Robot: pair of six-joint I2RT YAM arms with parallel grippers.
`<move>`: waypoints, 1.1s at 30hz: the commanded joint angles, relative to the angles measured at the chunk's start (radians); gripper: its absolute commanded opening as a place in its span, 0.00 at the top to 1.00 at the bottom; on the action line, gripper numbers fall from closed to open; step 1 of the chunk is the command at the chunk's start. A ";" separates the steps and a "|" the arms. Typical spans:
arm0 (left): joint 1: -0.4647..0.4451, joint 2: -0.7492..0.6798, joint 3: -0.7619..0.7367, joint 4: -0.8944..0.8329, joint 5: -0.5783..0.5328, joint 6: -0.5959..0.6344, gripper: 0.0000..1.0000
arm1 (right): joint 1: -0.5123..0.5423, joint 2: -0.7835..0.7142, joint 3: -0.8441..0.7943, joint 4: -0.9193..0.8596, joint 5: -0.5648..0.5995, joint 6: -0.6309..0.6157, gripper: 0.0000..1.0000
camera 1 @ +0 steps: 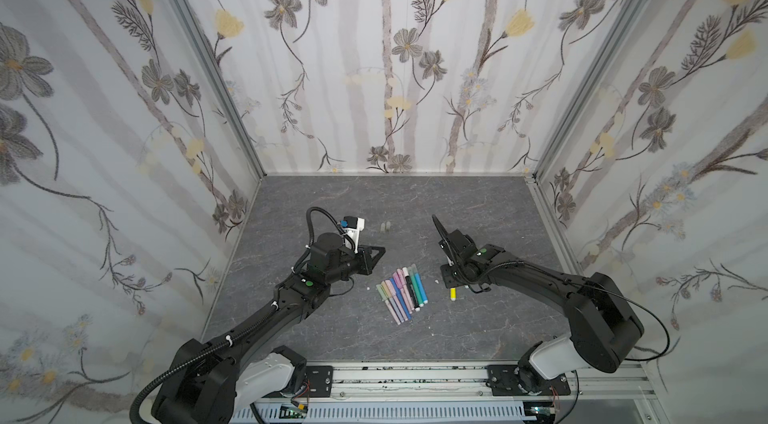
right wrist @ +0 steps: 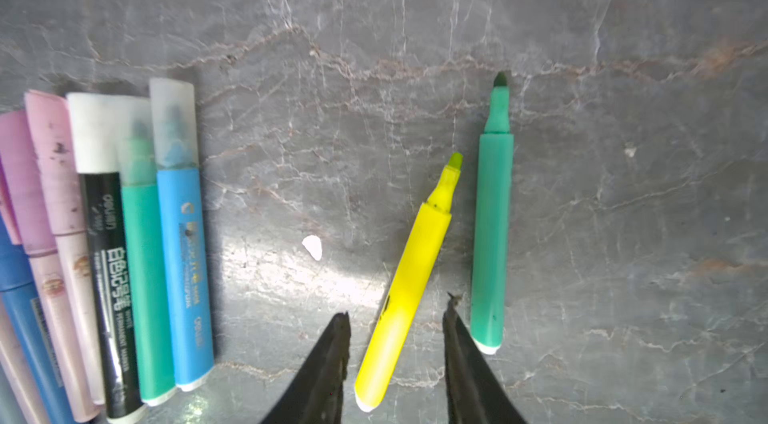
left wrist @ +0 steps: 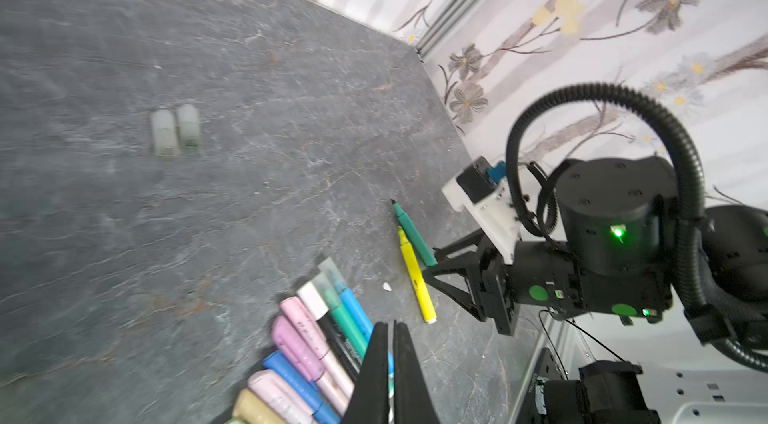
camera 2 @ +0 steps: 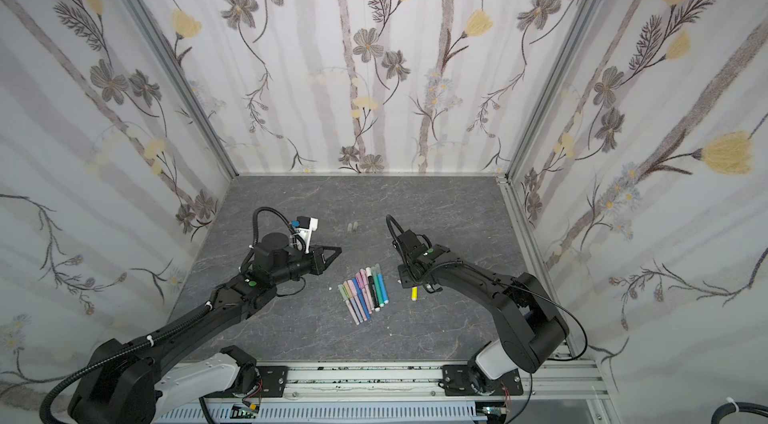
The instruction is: Open the pen caps
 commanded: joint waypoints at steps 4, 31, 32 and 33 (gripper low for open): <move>0.065 -0.010 0.044 -0.108 -0.024 0.065 0.45 | 0.012 0.011 -0.027 0.025 -0.020 0.062 0.62; 0.095 -0.012 0.006 -0.064 -0.017 0.046 0.35 | -0.026 0.163 0.041 -0.006 0.100 -0.018 0.81; 0.095 -0.013 0.004 -0.063 -0.017 0.045 0.34 | -0.031 0.167 0.047 -0.010 0.106 -0.023 0.81; 0.096 -0.014 0.003 -0.064 -0.017 0.044 0.35 | -0.036 0.169 0.053 -0.012 0.110 -0.028 0.80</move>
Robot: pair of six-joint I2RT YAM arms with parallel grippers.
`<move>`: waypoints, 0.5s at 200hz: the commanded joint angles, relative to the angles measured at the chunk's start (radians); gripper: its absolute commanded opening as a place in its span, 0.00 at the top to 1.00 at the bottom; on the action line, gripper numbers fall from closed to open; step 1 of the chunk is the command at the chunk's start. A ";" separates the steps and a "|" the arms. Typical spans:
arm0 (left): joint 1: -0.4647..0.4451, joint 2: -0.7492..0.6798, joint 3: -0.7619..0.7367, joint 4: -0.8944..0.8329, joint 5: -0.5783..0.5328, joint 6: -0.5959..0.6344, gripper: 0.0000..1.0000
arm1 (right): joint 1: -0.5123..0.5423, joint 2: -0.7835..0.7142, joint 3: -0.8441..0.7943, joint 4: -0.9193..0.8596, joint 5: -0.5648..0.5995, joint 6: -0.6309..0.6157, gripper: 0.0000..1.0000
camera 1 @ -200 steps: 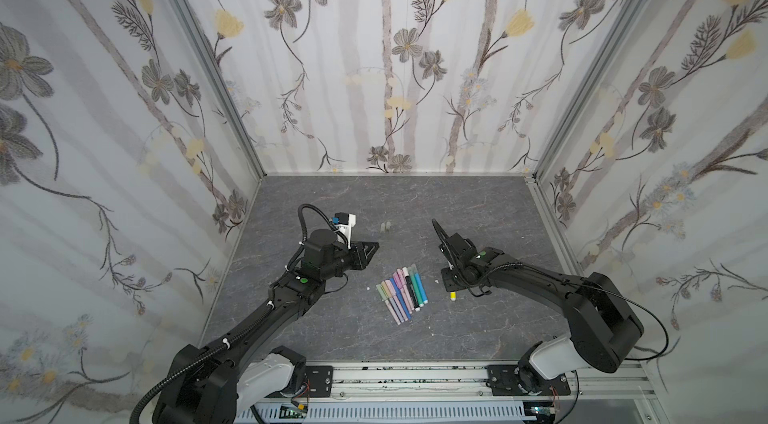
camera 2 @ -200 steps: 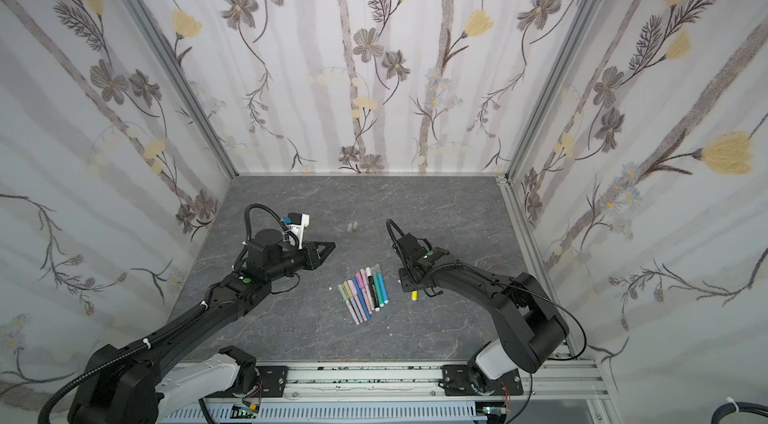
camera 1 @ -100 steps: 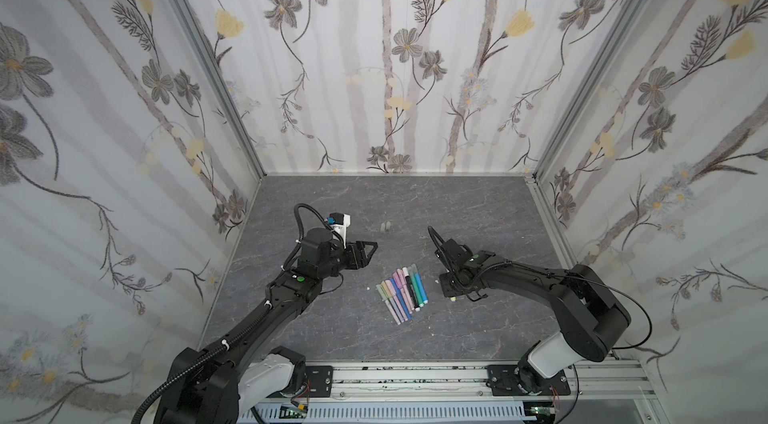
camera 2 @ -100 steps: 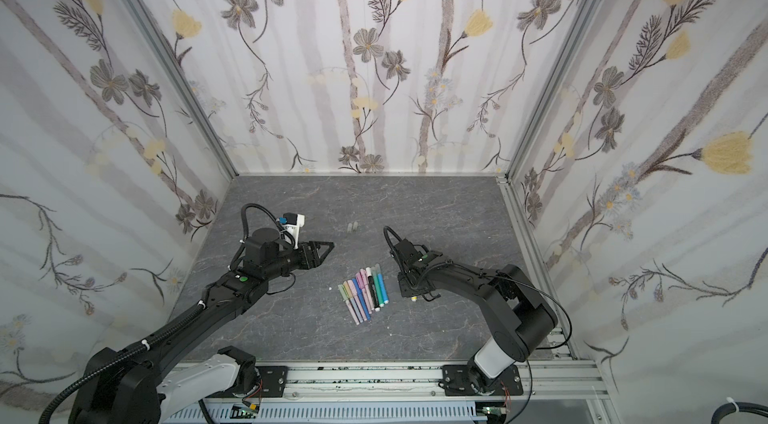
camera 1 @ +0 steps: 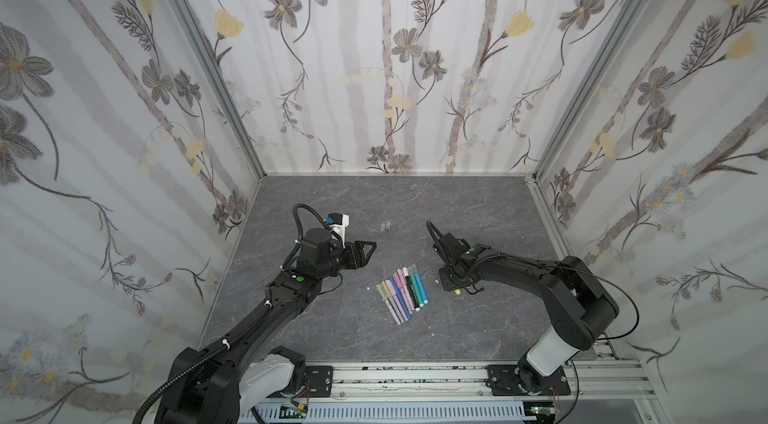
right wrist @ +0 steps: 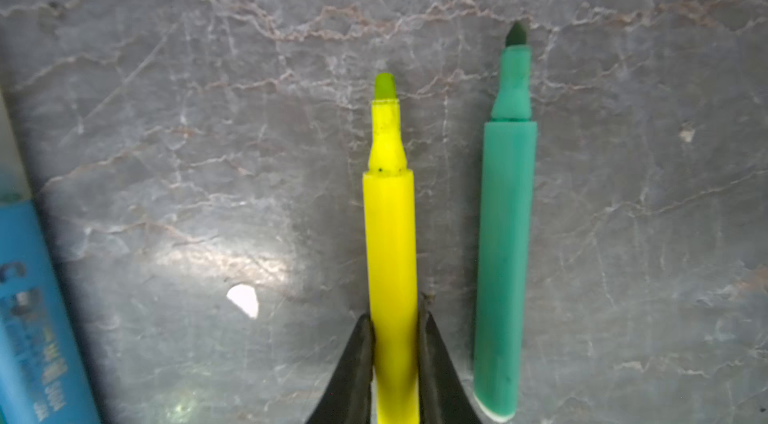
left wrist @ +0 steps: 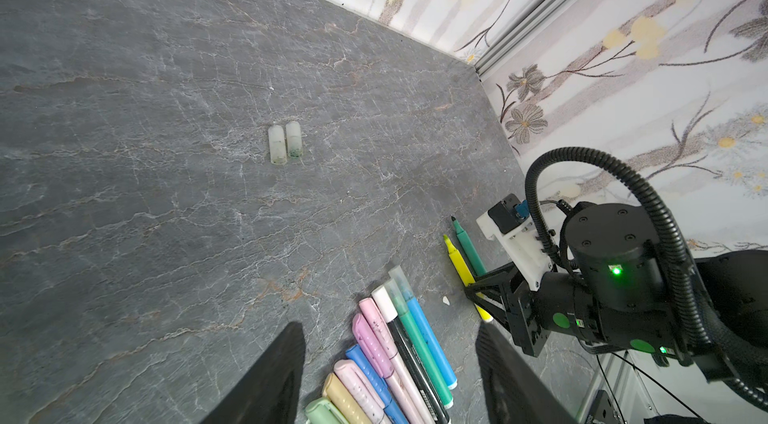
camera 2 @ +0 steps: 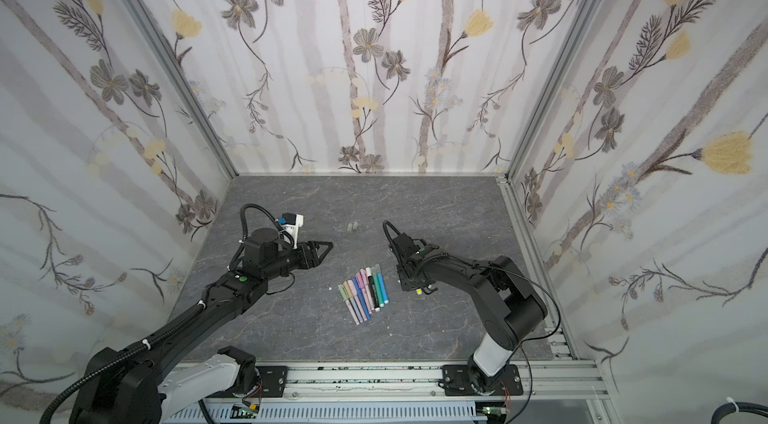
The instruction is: Open the pen caps
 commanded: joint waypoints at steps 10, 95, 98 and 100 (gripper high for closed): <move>0.004 -0.008 -0.008 0.026 0.005 -0.002 0.35 | -0.017 0.010 0.026 -0.031 0.052 -0.028 0.79; 0.007 -0.007 0.000 0.023 0.010 0.008 0.35 | -0.013 -0.069 0.060 -0.026 -0.010 -0.064 0.66; 0.008 -0.006 0.000 0.023 0.009 0.009 0.35 | -0.011 -0.100 0.062 -0.026 -0.017 -0.063 0.65; 0.008 -0.008 0.000 0.023 0.008 0.010 0.34 | -0.011 -0.108 0.063 -0.025 -0.021 -0.062 0.65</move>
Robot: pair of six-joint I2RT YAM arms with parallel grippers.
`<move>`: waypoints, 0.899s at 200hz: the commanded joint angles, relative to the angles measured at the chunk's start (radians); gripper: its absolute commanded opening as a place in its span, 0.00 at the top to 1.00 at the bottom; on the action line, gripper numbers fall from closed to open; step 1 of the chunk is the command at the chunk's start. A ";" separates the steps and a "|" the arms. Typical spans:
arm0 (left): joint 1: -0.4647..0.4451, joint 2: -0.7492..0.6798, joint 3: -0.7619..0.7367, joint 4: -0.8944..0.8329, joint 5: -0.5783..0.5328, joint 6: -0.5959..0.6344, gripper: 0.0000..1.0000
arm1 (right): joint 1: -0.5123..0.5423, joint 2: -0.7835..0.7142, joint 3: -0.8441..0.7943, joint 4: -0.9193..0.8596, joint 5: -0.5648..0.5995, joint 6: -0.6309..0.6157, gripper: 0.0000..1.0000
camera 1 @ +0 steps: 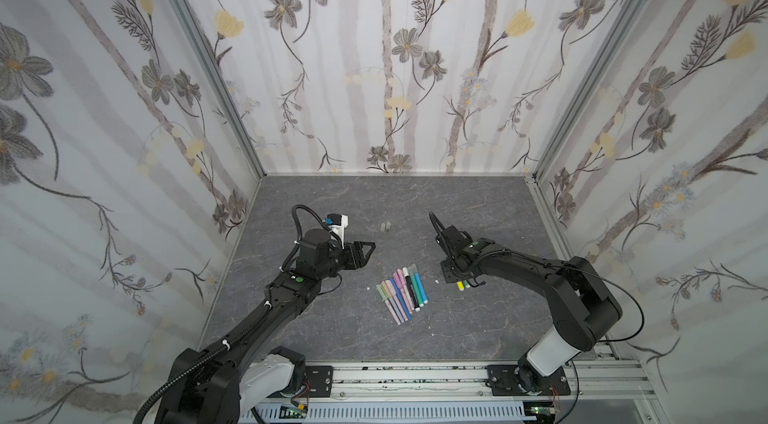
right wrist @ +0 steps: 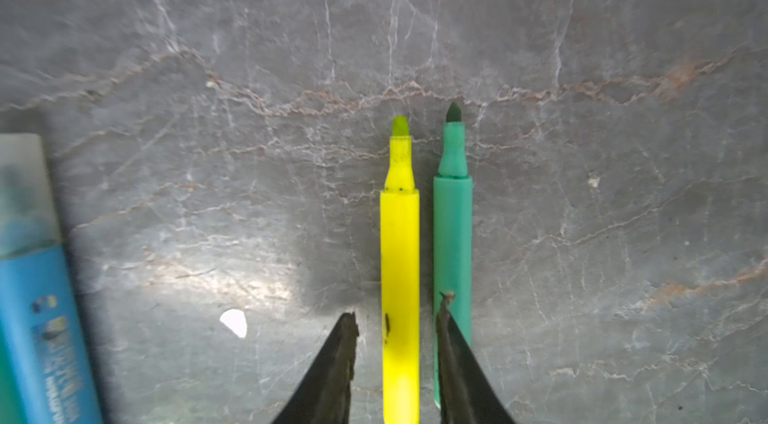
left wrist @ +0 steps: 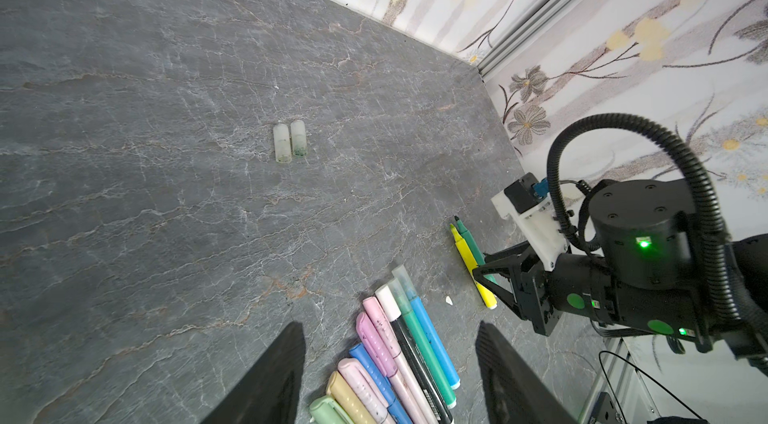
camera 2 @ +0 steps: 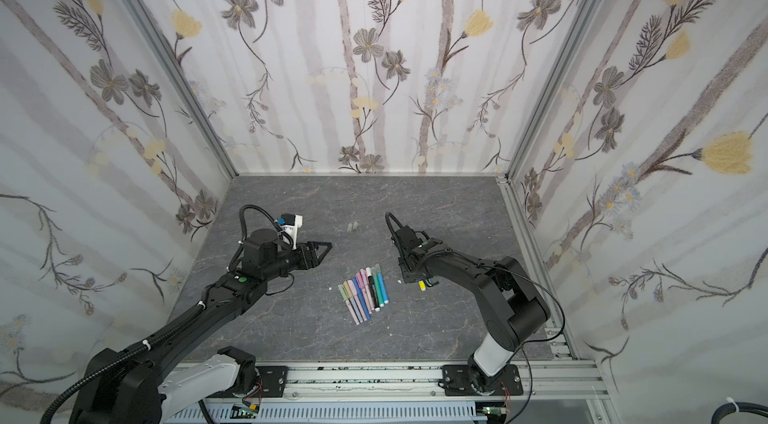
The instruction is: Open the pen caps
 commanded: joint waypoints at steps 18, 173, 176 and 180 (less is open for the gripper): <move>0.000 -0.014 0.003 0.019 -0.008 0.018 0.33 | 0.028 -0.103 0.021 0.003 -0.085 -0.003 0.65; 0.006 -0.087 -0.028 -0.032 -0.136 0.019 0.00 | 0.189 0.057 0.050 0.099 -0.206 0.150 0.60; 0.005 -0.087 -0.028 -0.033 -0.134 0.019 0.00 | 0.189 0.058 0.050 0.099 -0.205 0.151 0.60; 0.005 -0.086 -0.029 -0.031 -0.133 0.019 0.00 | 0.189 0.060 0.048 0.101 -0.207 0.151 0.60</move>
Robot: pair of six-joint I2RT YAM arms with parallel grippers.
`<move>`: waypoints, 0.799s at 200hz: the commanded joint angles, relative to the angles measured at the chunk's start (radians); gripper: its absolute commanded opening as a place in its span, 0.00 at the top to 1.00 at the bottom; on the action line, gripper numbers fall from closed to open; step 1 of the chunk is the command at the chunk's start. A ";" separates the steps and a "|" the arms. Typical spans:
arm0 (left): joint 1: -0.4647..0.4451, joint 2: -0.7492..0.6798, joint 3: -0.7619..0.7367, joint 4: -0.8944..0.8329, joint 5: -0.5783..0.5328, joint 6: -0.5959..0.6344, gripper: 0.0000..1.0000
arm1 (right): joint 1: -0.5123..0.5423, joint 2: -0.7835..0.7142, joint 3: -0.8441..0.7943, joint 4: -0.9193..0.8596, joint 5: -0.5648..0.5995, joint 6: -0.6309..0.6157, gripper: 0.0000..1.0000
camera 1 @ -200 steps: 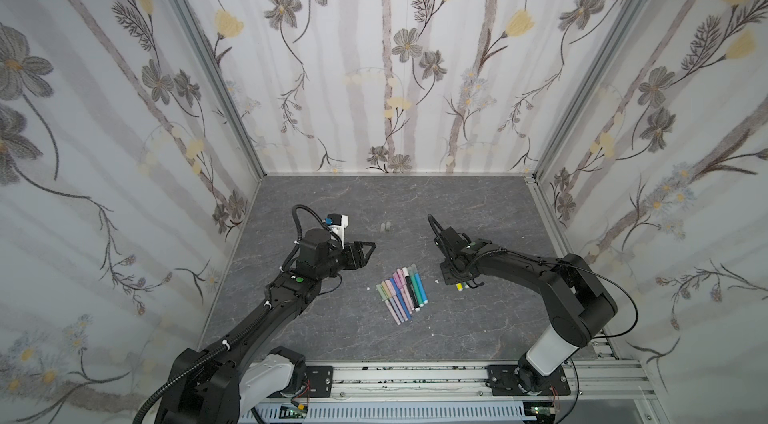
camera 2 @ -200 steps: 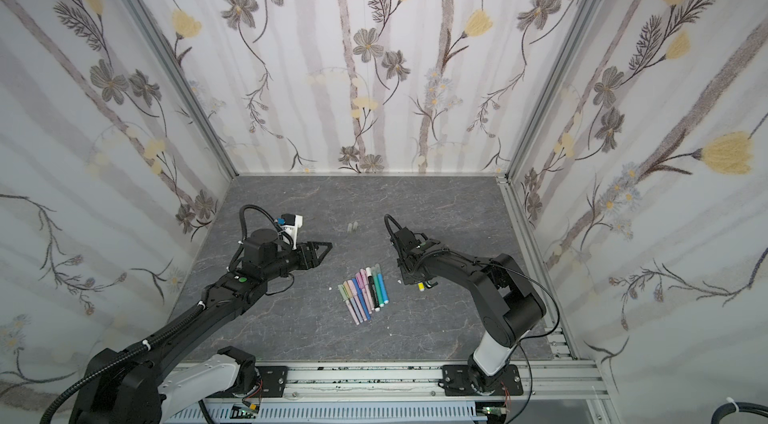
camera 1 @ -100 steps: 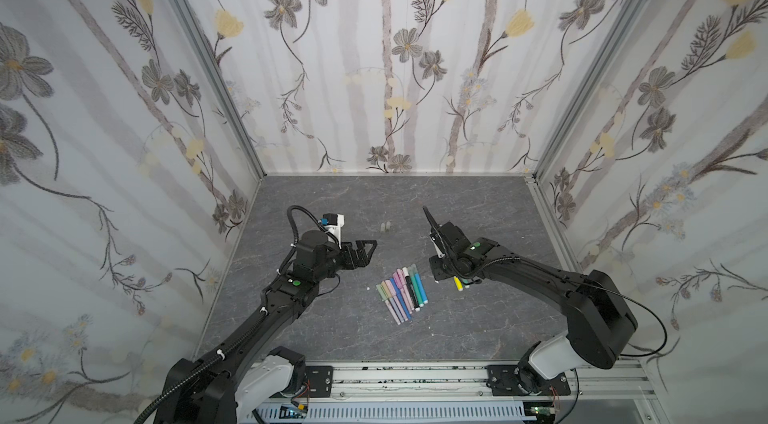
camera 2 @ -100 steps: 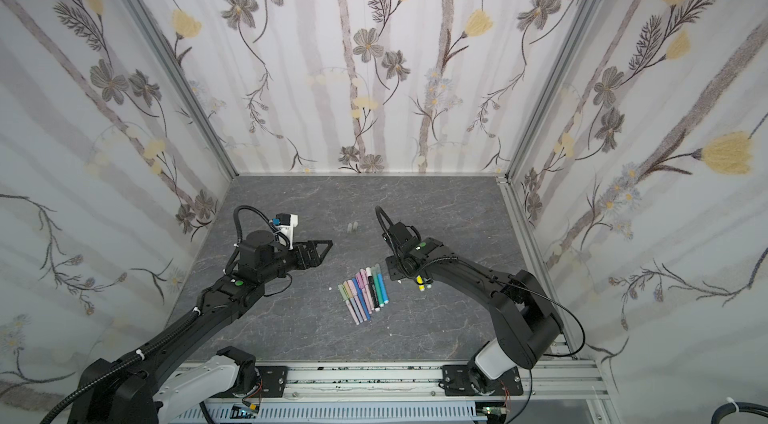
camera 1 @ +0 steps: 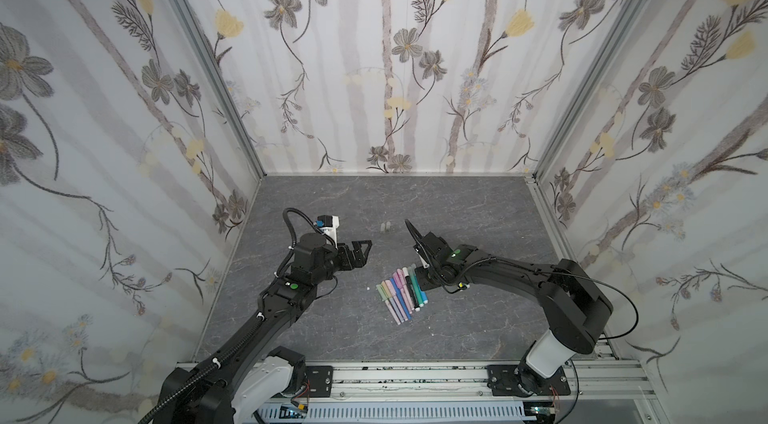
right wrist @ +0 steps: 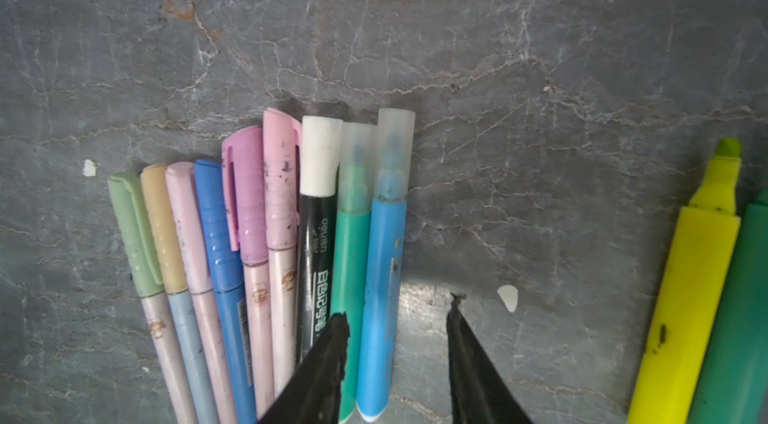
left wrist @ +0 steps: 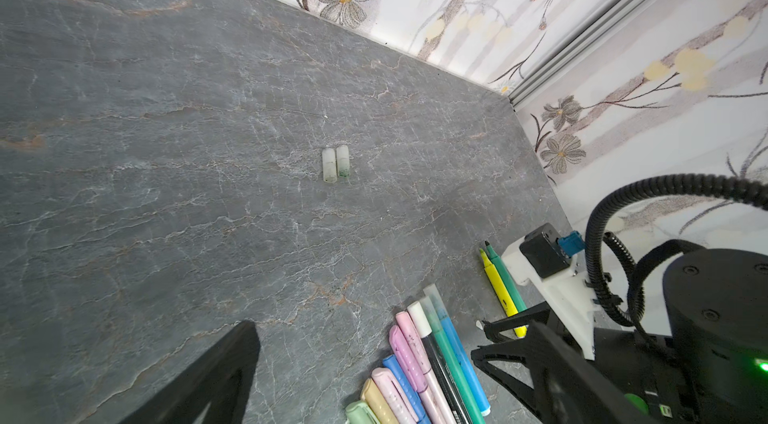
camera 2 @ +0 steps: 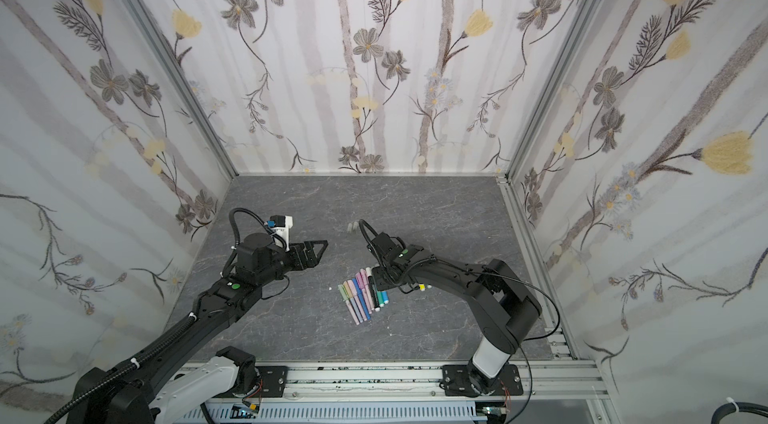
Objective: Open the pen caps
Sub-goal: 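Release the yellow highlighter and move the right gripper to the pen row, then grasp the blue highlighter with clear cap using the right gripper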
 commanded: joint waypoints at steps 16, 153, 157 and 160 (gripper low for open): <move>0.002 0.003 -0.006 0.018 0.007 0.014 0.00 | 0.003 0.023 -0.007 0.023 -0.006 0.026 0.61; 0.004 0.061 -0.013 0.090 0.063 -0.040 0.00 | 0.007 0.070 -0.081 0.032 0.001 0.024 0.74; 0.004 0.062 -0.013 0.097 0.071 -0.043 0.00 | 0.007 0.067 -0.086 0.034 -0.001 0.024 0.75; 0.004 0.063 -0.014 0.102 0.078 -0.045 0.00 | 0.006 0.066 -0.089 0.034 -0.002 0.022 0.76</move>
